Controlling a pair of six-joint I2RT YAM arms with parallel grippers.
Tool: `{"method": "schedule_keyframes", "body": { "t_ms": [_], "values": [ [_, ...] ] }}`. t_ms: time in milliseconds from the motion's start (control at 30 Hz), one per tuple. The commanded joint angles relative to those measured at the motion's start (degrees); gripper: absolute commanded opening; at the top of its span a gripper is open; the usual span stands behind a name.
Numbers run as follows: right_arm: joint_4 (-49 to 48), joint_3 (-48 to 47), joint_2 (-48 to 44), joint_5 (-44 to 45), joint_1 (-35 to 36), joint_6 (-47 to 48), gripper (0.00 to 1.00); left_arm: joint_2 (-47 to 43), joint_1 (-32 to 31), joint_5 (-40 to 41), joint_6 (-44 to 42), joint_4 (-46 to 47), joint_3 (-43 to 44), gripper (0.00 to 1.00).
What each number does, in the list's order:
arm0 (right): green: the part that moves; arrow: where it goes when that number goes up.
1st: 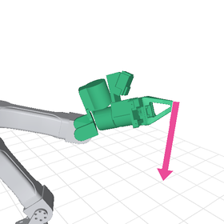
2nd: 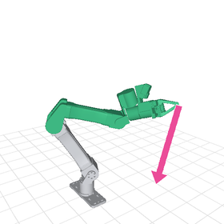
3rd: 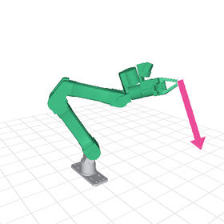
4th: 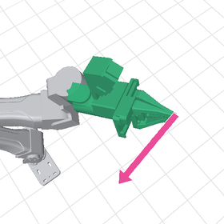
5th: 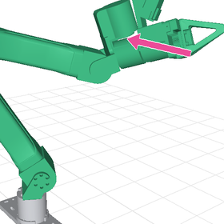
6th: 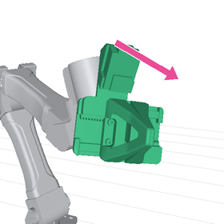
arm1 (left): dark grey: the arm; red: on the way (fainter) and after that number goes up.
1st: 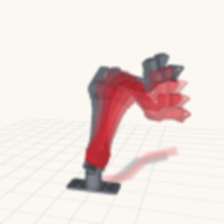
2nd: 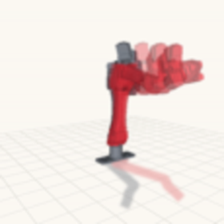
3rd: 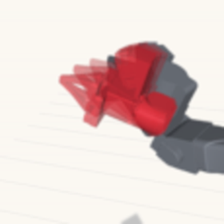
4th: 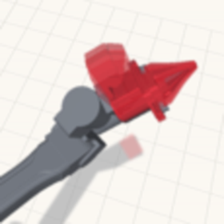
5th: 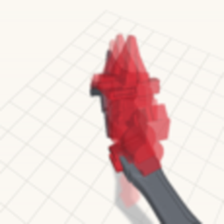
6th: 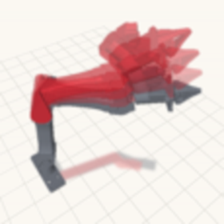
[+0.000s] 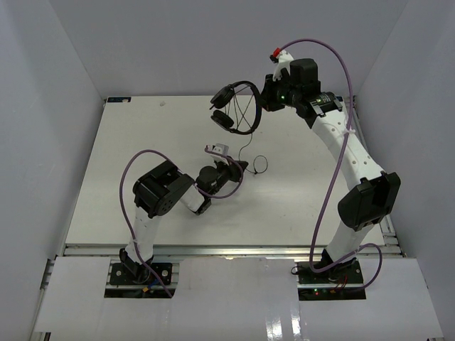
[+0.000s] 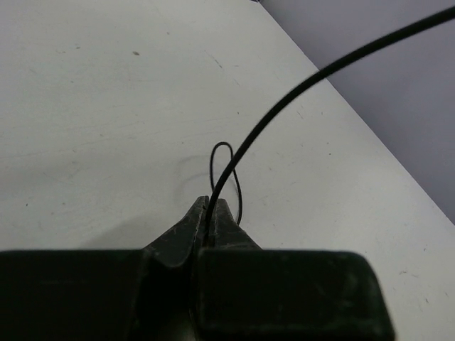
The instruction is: Wrap the headphones
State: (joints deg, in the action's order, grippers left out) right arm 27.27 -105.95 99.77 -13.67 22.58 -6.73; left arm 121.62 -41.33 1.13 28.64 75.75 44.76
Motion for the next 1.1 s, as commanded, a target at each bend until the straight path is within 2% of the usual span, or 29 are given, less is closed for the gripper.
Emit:
{"method": "schedule_keyframes", "body": {
  "t_ms": [0, 167, 433, 567, 867, 1067],
  "values": [
    [-2.4, -0.1, -4.1, -3.0, -1.6, -2.0, 0.08, -2.4, 1.6, -0.3, 1.5, 9.7, -5.3, 0.0],
    [-2.4, 0.8, -4.8, -3.3, -3.5, -0.6, 0.08, -6.3, 5.2, -3.9, 2.0, 15.0, -12.8, 0.0],
    [-2.2, 1.3, -4.1, -5.1, -5.6, 0.6, 0.08, -12.8, 9.4, -10.8, 0.5, 14.6, -18.8, 0.0],
    [-2.1, 1.2, -4.4, -7.3, -5.9, 0.5, 0.08, -13.3, 10.1, -12.8, 0.2, 14.1, -18.7, 0.0],
    [-1.4, 2.8, -6.9, -18.1, -6.7, 3.8, 0.08, -14.6, 13.2, -17.5, -1.7, 9.5, -14.9, 0.0],
    [3.1, 3.0, -9.1, -21.5, -6.8, 14.9, 0.08, -17.9, 18.6, -23.1, -2.1, 5.7, -12.6, 0.0]
  ]
}}
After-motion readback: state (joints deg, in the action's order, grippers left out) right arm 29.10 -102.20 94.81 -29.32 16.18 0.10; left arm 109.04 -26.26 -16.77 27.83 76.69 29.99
